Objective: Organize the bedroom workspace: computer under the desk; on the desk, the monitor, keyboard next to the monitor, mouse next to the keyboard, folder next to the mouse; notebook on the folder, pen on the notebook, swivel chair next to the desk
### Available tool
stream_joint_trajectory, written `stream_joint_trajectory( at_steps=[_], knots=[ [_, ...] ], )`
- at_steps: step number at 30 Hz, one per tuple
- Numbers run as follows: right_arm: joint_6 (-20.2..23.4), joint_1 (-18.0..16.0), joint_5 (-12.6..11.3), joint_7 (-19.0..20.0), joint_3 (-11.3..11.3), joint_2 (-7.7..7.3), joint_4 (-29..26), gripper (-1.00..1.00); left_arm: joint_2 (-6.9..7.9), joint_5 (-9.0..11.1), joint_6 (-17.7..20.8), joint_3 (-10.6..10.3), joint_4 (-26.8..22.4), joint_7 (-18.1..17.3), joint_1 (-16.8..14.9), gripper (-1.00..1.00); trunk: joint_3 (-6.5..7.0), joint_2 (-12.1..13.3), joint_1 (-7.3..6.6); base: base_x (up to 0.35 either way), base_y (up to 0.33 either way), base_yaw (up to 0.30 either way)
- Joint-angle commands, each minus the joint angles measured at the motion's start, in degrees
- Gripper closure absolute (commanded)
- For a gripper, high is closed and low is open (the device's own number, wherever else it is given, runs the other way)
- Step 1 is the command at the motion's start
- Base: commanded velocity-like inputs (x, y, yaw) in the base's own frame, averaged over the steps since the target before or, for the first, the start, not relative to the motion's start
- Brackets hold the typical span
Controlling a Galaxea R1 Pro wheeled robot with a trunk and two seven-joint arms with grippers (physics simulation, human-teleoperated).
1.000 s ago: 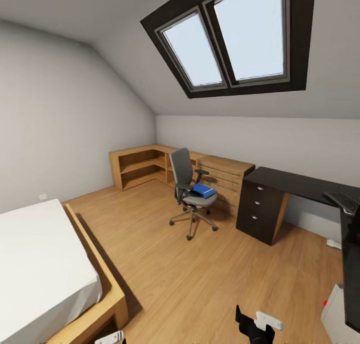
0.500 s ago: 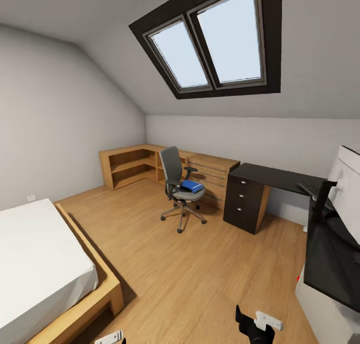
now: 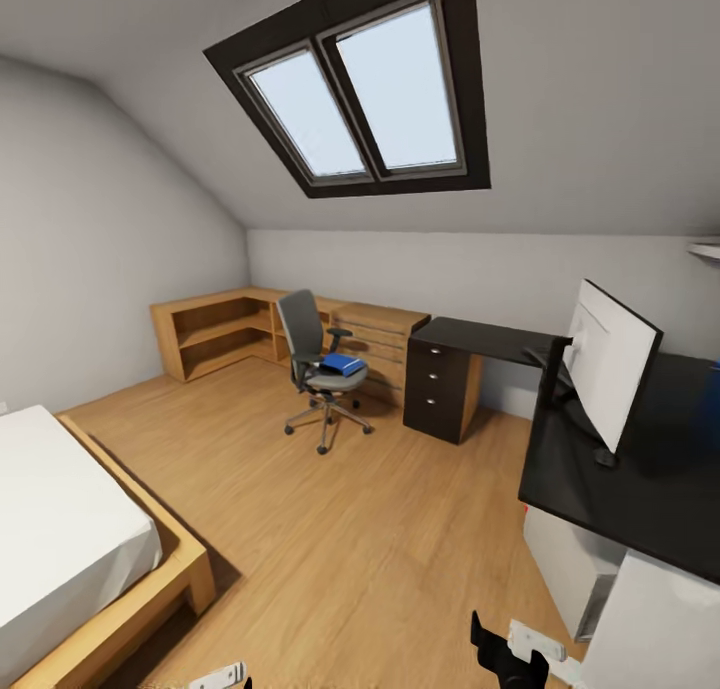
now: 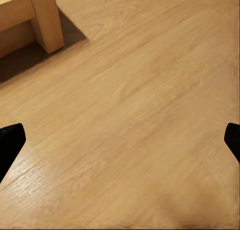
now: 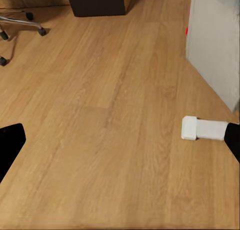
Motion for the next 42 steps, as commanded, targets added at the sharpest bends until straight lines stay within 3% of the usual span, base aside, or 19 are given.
stream_joint_trajectory(
  at_steps=[1, 20, 28, 32, 36, 42],
  knots=[
    [-0.19, -0.06, -0.58, 0.0, 0.38, 0.04, 0.1, -1.0, -0.03, -0.06, -0.15, 0.16, 0.0, 0.1, -0.02, -1.0, -0.11, -0.05, -0.03, -0.308, -0.151, -0.241],
    [-0.18, -0.07, -0.49, 0.04, 0.38, 0.1, 0.11, -1.0, -0.03, -0.06, -0.15, 0.16, 0.0, 0.1, -0.03, -1.0, -0.65, -0.05, -0.03, -0.294, -0.18, -0.106],
    [-0.21, -0.09, -0.28, 0.12, 0.44, -0.02, 0.04, -1.0, -0.03, -0.06, -0.24, 0.19, 0.0, 0.1, -0.02, -1.0, -0.65, -0.05, -0.03, -0.078, -0.048, -0.001],
    [-0.07, -0.08, 1.5, 0.19, 1.39, -0.13, 0.0, -1.0, -0.03, -0.06, -0.24, 0.17, 0.0, 0.1, -0.04, -1.0, -0.65, -0.05, -0.03, -0.005, -0.003, 0.0],
    [1.12, -0.1, 5.14, -0.1, 3.27, -0.26, -0.14, -1.0, -0.03, -0.06, -0.24, 0.17, 0.0, 0.1, -0.03, -1.0, -0.65, -0.05, -0.03, -0.002, -0.001, 0.0],
    [9.93, -0.17, 7.12, -0.21, 4.15, -0.3, -5.15, -1.0, -0.03, -0.06, -0.24, 0.16, 0.0, 0.1, -0.02, -1.0, -0.65, -0.05, -0.03, 0.0, 0.0, 0.0]
  ],
)
